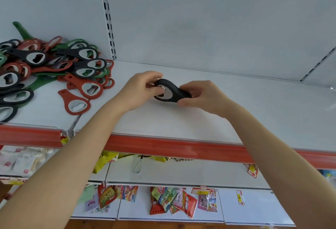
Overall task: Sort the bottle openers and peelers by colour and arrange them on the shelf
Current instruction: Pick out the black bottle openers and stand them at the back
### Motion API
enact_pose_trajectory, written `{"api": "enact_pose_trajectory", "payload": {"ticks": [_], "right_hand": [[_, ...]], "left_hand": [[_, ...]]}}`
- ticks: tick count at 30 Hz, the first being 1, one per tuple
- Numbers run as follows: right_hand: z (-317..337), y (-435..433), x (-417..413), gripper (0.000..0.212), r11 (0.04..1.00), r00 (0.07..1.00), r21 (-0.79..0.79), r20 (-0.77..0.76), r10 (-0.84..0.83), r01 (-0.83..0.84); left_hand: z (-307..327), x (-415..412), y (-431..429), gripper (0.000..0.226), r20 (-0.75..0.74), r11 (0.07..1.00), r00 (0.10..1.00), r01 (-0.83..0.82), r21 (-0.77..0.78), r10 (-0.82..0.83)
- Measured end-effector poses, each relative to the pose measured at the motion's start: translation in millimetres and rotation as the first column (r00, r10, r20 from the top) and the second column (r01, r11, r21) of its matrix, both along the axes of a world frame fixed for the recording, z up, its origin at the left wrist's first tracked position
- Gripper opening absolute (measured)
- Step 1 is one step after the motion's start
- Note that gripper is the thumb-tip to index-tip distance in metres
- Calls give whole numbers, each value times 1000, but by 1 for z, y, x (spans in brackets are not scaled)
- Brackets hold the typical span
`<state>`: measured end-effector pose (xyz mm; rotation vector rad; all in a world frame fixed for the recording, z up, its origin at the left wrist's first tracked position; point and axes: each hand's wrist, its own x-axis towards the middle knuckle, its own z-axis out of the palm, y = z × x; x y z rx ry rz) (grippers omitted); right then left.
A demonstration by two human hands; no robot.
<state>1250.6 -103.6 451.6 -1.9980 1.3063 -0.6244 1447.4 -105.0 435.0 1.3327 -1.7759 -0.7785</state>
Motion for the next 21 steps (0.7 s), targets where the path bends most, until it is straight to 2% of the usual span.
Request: {"api": "enact_pose_trajectory", "payload": {"ticks": [2, 5, 8, 10, 12, 14, 16, 19, 21], "right_hand": [[12, 6, -5, 17, 993, 994, 110, 97, -44, 33], [22, 14, -15, 17, 969, 977, 241, 185, -102, 56], [23, 23, -26, 13, 930, 937, 354, 282, -206, 98], [22, 30, -33, 14, 896, 893, 427, 345, -290, 126], [23, 37, -41, 17, 876, 862, 460, 376, -341, 146], [24, 44, -48, 21, 883, 866, 428, 350, -357, 191], [27, 51, -53, 24, 906, 890, 316, 268, -369, 281], [30, 54, -59, 38, 906, 905, -30, 67, -420, 423], [31, 53, -66, 35, 902, 906, -175, -88, -415, 396]], "left_hand": [[7, -4, 1, 32, -226, 999, 974, 4, 54, 9], [15, -22, 5, 4, -502, 989, 864, 39, 146, 40], [19, -43, 6, 17, -630, 966, 774, 112, 232, 61], [20, -57, 8, 17, -687, 949, 726, 198, 247, 28], [20, -70, 9, 13, -693, 947, 721, 213, 242, 15], [21, -81, 8, 16, -684, 950, 729, 199, 242, 21], [23, -91, 6, 19, -687, 946, 726, 205, 251, 25], [23, -109, -1, 20, -659, 935, 752, 224, 276, 15], [22, -124, -6, 19, -644, 925, 765, 247, 289, -4]]}}
